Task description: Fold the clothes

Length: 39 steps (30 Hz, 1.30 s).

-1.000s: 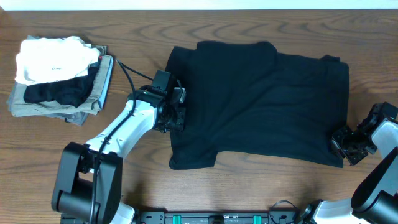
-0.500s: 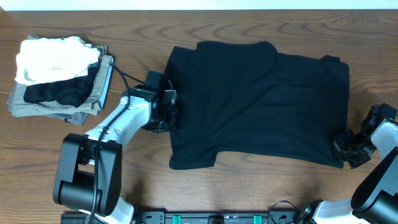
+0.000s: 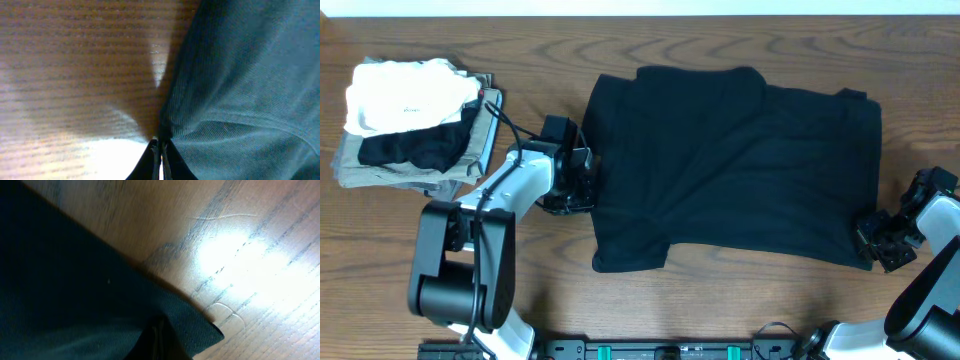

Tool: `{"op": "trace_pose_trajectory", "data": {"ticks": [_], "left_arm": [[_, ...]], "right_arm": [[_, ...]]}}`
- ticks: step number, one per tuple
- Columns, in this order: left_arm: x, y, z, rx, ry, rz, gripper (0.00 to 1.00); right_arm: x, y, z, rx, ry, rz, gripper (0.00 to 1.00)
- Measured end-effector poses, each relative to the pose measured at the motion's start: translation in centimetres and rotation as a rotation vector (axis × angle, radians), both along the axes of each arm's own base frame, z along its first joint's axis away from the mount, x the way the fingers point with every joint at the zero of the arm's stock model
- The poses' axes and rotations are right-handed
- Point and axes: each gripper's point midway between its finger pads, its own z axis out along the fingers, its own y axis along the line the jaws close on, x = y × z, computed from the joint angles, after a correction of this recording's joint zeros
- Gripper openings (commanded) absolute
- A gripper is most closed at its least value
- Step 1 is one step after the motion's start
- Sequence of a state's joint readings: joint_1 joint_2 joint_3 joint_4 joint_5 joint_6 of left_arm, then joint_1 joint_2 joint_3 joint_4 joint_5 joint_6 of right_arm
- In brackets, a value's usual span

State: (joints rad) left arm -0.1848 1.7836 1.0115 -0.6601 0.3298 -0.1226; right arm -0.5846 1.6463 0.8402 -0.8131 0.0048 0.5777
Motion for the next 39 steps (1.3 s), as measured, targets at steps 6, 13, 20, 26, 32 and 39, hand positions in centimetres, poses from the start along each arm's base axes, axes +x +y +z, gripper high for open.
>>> {"op": "trace_pose_trajectory", "data": {"ticks": [6, 13, 20, 26, 32, 39], "left_arm": [[1.7, 1.0, 5.9, 0.042, -0.178, 0.046, 0.06], [2.7, 2.1, 11.0, 0.072, -0.342, 0.113, 0.06], [2.9, -0.3, 7.5, -0.02, -0.23, 0.074, 0.06], [2.0, -4.2, 3.7, -0.13, -0.104, -0.003, 0.06], [1.1, -5.4, 1.0, -0.175, -0.008, -0.023, 0.06], [1.2, -5.1, 0.9, -0.164, -0.01, -0.026, 0.06]], "right_arm": [[0.0, 0.0, 0.0, -0.001, 0.002, 0.0, 0.01], [0.0, 0.0, 0.0, -0.002, 0.002, 0.0, 0.01], [0.0, 0.0, 0.0, -0.001, 0.002, 0.0, 0.01], [0.1, 0.2, 0.0, 0.009, -0.004, 0.004, 0.01], [0.0, 0.2, 0.0, 0.014, -0.004, 0.008, 0.01], [-0.1, 0.3, 0.0, 0.018, 0.002, 0.008, 0.01]]}}
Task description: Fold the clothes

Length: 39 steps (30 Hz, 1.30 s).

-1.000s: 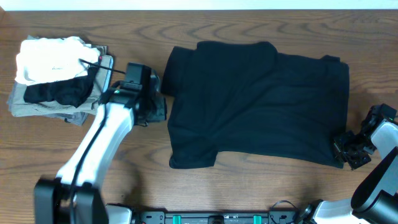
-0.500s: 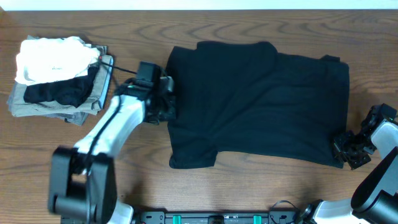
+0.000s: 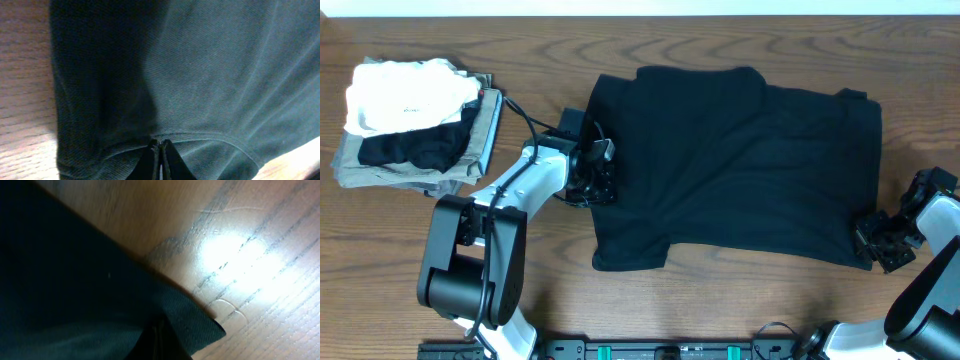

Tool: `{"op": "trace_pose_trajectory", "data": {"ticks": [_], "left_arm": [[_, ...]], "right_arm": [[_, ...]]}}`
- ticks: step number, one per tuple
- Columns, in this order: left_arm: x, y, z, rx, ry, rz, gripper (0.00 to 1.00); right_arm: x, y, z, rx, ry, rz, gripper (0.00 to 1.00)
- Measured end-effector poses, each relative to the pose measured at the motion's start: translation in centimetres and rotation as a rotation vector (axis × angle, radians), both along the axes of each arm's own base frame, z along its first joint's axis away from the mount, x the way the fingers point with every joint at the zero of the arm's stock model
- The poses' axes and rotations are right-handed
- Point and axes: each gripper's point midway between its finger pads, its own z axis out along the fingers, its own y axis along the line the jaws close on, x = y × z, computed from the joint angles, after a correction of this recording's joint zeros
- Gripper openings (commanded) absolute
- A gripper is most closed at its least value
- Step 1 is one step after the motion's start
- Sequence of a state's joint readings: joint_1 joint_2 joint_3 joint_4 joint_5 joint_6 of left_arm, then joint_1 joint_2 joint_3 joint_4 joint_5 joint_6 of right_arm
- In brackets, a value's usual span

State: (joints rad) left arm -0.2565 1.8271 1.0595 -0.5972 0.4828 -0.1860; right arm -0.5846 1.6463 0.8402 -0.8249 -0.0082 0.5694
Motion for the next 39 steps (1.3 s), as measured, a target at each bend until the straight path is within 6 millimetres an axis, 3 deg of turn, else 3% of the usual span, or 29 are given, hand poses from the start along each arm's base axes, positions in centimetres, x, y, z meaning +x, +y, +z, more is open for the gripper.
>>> {"op": "trace_pose_trajectory", "data": {"ticks": [10, 28, 39], "left_arm": [[0.0, 2.7, -1.3, 0.029, 0.062, 0.07, 0.06], [0.3, 3.7, -1.4, 0.047, 0.054, 0.085, 0.06], [-1.7, 7.7, -1.7, 0.099, 0.191, 0.202, 0.06]], "right_arm": [[-0.1, 0.1, 0.0, 0.003, 0.004, 0.001, 0.01], [-1.9, 0.0, 0.2, -0.013, 0.085, -0.059, 0.01], [-3.8, -0.8, 0.4, -0.043, 0.152, -0.133, 0.01]]}}
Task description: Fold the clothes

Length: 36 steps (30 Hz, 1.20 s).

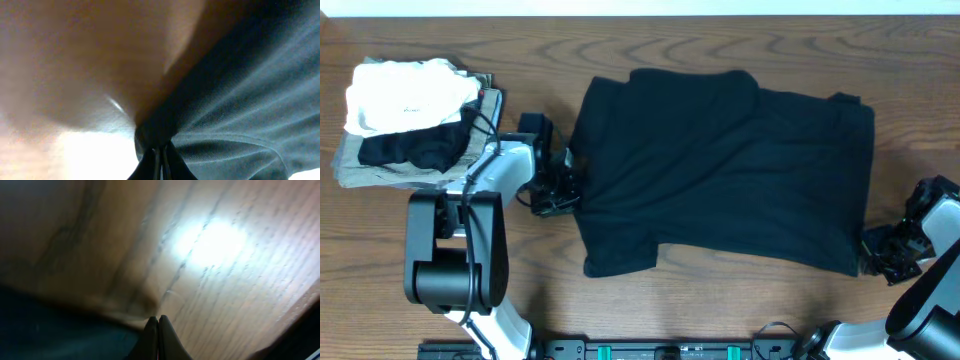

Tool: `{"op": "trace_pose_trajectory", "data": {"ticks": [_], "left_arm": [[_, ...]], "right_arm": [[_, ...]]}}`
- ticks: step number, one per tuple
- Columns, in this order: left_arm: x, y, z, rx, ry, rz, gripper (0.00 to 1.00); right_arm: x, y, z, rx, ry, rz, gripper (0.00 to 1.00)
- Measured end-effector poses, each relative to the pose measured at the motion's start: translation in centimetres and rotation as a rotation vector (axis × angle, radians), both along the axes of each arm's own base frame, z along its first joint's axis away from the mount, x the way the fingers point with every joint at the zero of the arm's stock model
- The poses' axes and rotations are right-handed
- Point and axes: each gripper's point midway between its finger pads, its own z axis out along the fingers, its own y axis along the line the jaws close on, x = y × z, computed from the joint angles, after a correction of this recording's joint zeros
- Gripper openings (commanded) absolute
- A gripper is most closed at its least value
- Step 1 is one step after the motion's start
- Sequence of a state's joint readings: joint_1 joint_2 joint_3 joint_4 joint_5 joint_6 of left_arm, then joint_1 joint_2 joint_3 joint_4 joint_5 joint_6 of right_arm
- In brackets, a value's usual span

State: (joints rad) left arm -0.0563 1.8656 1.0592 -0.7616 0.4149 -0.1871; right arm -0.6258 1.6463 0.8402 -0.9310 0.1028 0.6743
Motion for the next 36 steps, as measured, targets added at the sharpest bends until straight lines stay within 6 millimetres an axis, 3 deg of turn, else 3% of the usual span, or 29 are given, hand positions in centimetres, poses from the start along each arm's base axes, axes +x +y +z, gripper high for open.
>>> {"op": "trace_pose_trajectory", "data": {"ticks": [11, 15, 17, 20, 23, 26, 29, 31, 36], "left_arm": [[-3.4, 0.9, 0.2, 0.043, 0.146, 0.001, 0.06], [-3.5, 1.0, 1.6, 0.055, 0.105, -0.006, 0.06], [-2.5, 0.9, 3.4, 0.056, 0.006, -0.01, 0.06], [0.8, 0.2, 7.6, 0.039, -0.249, -0.021, 0.06], [3.6, -0.8, 11.5, 0.019, -0.476, -0.041, 0.06], [5.6, -2.0, 13.2, -0.001, -0.6, -0.064, 0.06], [7.0, -3.0, 12.7, -0.011, -0.635, -0.084, 0.06], [8.0, -3.4, 11.3, -0.012, -0.632, -0.091, 0.06], [9.3, -3.7, 6.7, -0.001, -0.575, -0.138, 0.06]], "right_arm": [[-1.2, -0.1, 0.3, 0.012, 0.036, -0.037, 0.01], [-0.2, -0.7, 1.7, -0.01, -0.01, -0.03, 0.01], [1.6, -1.3, 3.0, -0.023, -0.101, 0.004, 0.01], [6.2, -1.8, 5.5, -0.027, -0.316, 0.118, 0.01], [10.9, -0.7, 7.8, -0.005, -0.521, 0.267, 0.01], [14.4, 1.5, 8.8, 0.009, -0.636, 0.401, 0.01], [17.1, 4.1, 9.3, 0.014, -0.703, 0.51, 0.01], [18.4, 5.6, 9.2, 0.012, -0.722, 0.568, 0.01], [19.4, 7.3, 7.6, 0.007, -0.683, 0.611, 0.01]]}}
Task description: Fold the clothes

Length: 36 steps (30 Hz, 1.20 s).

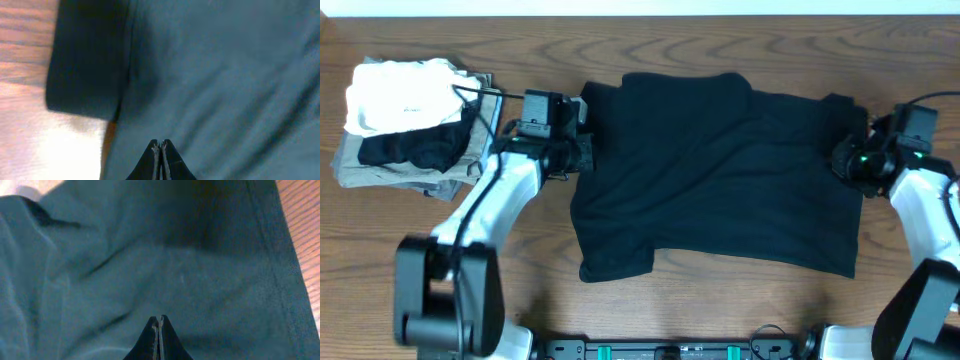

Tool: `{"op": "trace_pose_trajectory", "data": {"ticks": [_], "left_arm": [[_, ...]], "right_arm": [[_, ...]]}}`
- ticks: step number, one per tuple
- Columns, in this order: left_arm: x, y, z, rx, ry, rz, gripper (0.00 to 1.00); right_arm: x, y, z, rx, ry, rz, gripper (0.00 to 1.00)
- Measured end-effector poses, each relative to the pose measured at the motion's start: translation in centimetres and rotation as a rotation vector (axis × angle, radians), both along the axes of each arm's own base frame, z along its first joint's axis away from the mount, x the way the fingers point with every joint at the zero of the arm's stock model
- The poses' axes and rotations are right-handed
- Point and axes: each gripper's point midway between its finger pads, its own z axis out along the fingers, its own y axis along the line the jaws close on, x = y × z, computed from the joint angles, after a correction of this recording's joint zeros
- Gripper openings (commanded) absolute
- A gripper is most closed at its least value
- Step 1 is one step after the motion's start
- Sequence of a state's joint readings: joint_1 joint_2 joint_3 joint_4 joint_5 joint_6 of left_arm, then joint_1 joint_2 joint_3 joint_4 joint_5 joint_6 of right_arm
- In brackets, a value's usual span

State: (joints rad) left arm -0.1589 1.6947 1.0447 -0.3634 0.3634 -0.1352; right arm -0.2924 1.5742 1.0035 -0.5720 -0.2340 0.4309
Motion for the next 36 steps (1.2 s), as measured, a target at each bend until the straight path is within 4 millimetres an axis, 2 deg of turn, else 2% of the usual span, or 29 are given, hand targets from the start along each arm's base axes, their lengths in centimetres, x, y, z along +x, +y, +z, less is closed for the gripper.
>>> {"op": "trace_pose_trajectory", "data": {"ticks": [5, 12, 17, 20, 36], "left_arm": [[0.6, -0.2, -2.3, 0.015, 0.013, -0.034, 0.06], [0.9, -0.2, -3.7, 0.034, 0.005, -0.078, 0.06], [0.8, -0.2, -5.3, 0.039, 0.035, -0.086, 0.06], [0.6, 0.0, -6.2, 0.037, 0.055, -0.091, 0.06], [1.4, 3.6, -6.3, 0.053, 0.061, 0.0, 0.06]], "right_arm": [[-0.2, -0.5, -1.9, -0.016, 0.054, -0.023, 0.01], [-0.5, -0.7, -5.0, -0.009, 0.133, -0.029, 0.01], [-1.1, -0.7, -7.9, 0.003, 0.209, -0.03, 0.01], [-0.8, -1.1, -8.0, -0.009, 0.211, -0.038, 0.01], [-2.6, -3.6, -8.1, -0.123, 0.305, -0.153, 0.01]]}}
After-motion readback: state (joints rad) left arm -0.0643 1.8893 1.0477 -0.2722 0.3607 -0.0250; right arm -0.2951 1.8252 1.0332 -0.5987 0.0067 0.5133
